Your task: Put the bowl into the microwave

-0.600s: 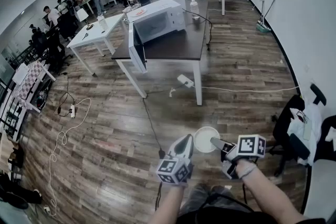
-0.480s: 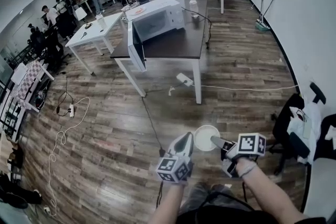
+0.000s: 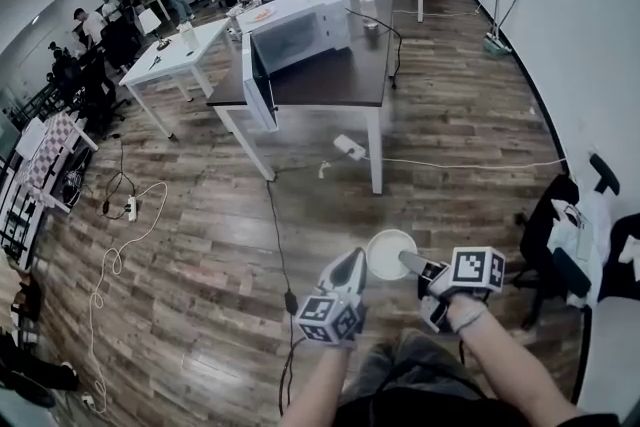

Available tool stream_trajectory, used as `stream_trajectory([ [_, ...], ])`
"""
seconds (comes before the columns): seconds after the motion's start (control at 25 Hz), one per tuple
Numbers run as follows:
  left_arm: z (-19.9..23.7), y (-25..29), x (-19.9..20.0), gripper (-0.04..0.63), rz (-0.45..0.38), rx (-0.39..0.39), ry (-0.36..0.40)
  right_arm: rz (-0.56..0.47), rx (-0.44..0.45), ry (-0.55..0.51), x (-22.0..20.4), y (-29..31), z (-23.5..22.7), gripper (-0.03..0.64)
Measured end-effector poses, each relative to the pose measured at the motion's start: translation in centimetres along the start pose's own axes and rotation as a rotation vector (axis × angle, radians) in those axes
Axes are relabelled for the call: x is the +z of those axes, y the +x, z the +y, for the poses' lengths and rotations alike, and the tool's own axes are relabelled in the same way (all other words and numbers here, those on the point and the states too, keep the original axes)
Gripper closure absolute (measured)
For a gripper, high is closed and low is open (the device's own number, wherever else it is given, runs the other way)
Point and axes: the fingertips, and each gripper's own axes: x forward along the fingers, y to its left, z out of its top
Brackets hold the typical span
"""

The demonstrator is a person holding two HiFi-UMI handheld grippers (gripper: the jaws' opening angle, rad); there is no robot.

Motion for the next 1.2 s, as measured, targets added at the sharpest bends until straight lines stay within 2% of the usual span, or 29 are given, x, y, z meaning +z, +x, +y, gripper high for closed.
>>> stream_trajectory([
  [0.4, 2.3, 2.8, 1.4, 0.584, -0.012, 0.027, 0.019, 0.007, 0.018, 0.019, 3.3, 2.9, 0.0, 0.483],
  [0.72, 5.5, 7.9, 3.6, 0.584, -0.031, 0.074, 0.016, 0.061, 0.025, -0.023, 8.5, 7.1, 0.2, 0.483],
  [1.2, 9.2, 16.1, 6.4, 0.584, -0.039, 0.132, 0.003, 0.11, 0.043, -0.023, 17.5, 11.7, 0.0, 0.483],
])
